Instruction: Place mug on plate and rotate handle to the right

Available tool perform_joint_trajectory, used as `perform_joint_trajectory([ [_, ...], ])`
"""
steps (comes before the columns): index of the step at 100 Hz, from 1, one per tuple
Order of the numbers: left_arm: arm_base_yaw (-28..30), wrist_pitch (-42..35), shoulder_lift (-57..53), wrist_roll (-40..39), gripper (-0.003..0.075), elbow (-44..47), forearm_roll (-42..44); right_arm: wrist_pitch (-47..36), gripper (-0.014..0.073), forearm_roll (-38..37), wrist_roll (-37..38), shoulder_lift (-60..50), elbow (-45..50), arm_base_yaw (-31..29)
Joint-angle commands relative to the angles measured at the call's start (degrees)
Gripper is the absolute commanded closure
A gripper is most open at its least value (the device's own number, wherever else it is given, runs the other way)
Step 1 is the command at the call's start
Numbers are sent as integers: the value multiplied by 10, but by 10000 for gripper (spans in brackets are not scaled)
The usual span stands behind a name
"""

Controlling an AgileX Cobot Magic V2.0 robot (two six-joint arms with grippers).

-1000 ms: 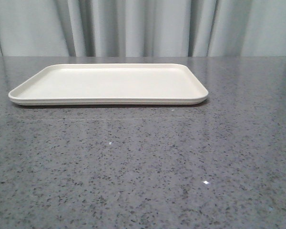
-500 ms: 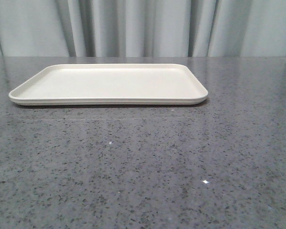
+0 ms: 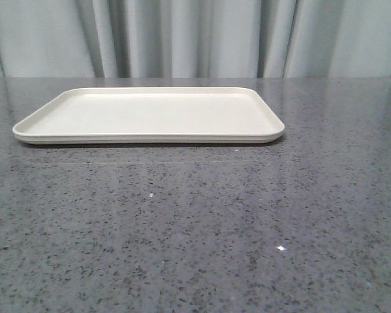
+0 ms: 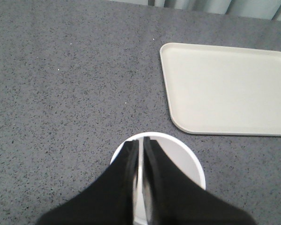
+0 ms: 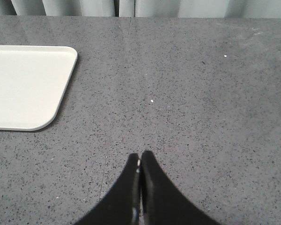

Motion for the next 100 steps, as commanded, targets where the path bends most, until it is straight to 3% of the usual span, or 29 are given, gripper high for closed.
perform_joint_trajectory([
  [1,1,-23,7,10,607,-19,-7,-37,547,12,-6,9,-18,-1],
  [14,1,-23,7,10,415,-19,-7,-37,354,40,-6,9,-18,-1],
  [21,1,-23,7,10,318,-19,-7,-37,195,44,-6,9,-18,-1],
  [30,1,-28,7,10,222,-19,-7,-37,27,44,-6,9,-18,-1],
  [37,1,-30,7,10,163,-19,-7,-37,-47,44,-6,9,-18,-1],
  [45,1,-31,7,10,127,-19,0,-37,-62,44,-6,9,-18,-1],
  [100,1,-9,133,0,132,-19,29,-55,-62,44,-6,9,-18,-1],
])
